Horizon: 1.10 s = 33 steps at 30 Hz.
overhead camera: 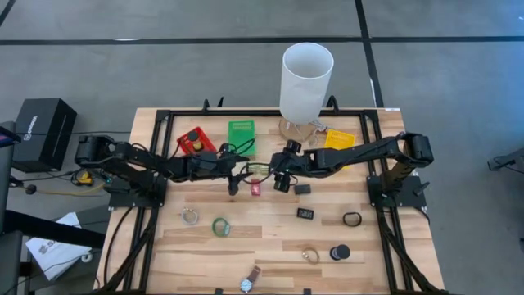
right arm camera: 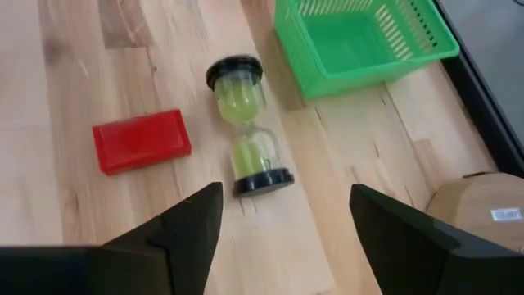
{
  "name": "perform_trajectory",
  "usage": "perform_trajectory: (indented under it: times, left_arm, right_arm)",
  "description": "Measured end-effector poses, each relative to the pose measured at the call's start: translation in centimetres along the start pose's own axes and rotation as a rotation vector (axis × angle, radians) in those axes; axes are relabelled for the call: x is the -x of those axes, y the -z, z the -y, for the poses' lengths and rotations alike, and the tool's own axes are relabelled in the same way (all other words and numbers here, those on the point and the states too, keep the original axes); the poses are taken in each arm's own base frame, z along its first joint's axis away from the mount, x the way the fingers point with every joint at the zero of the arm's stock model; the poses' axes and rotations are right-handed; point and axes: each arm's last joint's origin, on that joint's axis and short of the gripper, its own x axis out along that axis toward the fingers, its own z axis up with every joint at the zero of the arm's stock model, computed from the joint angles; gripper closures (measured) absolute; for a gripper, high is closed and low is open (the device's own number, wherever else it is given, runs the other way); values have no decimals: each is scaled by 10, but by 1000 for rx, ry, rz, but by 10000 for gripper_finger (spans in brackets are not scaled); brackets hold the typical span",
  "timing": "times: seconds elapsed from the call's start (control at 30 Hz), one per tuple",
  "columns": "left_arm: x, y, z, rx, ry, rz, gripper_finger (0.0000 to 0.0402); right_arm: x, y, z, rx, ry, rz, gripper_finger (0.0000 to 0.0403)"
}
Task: Pick & Place Office items
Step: Put the green hourglass into the orange bin
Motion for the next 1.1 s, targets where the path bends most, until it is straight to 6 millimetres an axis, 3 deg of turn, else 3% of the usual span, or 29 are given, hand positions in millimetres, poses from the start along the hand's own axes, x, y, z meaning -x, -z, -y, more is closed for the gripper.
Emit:
perform_trajectory:
  times: [0.37,0.8,1.1]
  left_arm:
    - [0,0,0,-27,7,-5,182]
    - [2,27,-12,-34,-32,-122,133]
    - [-14,53,-16,-22,-57,-198,128]
  right_arm:
    - [1,-2,-2,-2,-18,19,143]
    - [1,-3,-2,-30,-22,28,143]
    - [1,-10,-2,-44,-27,97,143]
